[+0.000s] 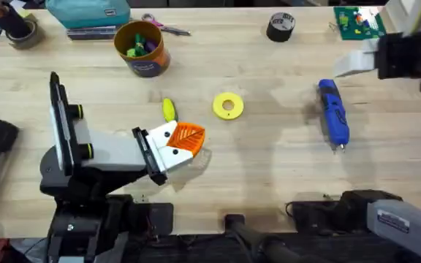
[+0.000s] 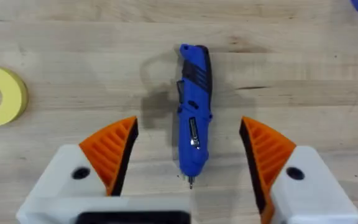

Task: Pick up the gripper from the table and insert it into the empty holder that is missing its gripper. Then pick up a screw, insert it into the mounting hole, and use the screwdriver to tighten it. Finally, clean up the table by picking up the vegetable and placing it into the bucket.

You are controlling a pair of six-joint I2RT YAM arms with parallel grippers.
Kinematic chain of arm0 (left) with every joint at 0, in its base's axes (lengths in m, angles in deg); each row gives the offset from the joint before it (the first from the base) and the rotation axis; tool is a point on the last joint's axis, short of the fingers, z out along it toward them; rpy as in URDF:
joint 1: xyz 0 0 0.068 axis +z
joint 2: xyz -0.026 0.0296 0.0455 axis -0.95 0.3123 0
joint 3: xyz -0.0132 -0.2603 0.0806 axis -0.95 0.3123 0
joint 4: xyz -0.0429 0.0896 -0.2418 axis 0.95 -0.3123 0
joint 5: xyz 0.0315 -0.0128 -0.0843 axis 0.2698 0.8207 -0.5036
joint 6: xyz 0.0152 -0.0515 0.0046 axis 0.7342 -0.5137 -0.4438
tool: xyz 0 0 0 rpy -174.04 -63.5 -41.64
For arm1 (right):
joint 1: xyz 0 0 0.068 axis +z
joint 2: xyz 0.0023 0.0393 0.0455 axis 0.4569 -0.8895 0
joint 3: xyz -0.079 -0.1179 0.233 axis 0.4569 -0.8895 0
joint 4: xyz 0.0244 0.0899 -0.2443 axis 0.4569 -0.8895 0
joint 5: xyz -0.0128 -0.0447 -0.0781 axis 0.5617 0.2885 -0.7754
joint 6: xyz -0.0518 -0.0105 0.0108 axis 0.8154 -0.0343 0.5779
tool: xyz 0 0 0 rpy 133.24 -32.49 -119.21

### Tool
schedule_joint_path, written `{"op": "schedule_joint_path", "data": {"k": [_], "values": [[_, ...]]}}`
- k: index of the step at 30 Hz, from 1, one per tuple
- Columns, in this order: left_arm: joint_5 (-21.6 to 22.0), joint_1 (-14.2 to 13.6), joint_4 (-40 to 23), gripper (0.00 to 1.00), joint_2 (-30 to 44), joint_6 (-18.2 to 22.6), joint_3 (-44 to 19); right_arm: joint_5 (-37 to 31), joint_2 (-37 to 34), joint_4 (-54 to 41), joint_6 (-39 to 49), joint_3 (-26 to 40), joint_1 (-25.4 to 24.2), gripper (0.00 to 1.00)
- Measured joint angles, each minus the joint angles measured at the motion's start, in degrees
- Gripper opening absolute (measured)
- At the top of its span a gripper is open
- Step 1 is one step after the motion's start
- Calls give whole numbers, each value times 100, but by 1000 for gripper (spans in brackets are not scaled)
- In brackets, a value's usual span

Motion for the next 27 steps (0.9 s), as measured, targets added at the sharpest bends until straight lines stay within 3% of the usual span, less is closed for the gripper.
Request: {"op": "schedule_joint_path", "data": {"k": [14,27], "values": [[2,0,0,16,0,0,0,8,-924,536,103,-573,-4,995],[0,0,0,16,0,0,0,10,-996,1301,416,-1168,-260,996]]}}
